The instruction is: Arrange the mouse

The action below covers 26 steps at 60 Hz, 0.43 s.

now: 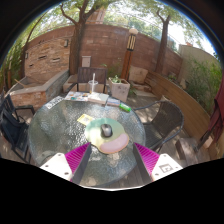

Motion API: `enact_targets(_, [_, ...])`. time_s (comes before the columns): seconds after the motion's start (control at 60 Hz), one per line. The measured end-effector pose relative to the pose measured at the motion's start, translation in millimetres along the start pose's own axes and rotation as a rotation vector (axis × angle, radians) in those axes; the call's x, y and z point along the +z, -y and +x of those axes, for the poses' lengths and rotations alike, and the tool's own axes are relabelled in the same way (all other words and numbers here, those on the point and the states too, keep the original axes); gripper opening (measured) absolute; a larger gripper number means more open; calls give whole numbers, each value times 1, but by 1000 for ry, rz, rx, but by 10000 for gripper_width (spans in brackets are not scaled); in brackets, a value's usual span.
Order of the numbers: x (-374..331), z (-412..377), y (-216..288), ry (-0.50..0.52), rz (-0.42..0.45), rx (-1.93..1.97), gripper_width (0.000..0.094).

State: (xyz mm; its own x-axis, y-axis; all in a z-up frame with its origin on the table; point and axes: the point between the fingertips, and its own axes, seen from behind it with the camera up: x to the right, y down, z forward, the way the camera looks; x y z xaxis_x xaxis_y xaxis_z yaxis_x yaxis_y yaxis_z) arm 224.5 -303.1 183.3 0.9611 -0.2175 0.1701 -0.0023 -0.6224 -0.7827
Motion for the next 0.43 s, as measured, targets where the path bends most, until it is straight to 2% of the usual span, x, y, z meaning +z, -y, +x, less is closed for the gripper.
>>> enact_targets(0.217, [-45,-2,-11,-12,19,-25,877])
enact_targets(0.433, [-54,-5,-9,-8,37,-42,877])
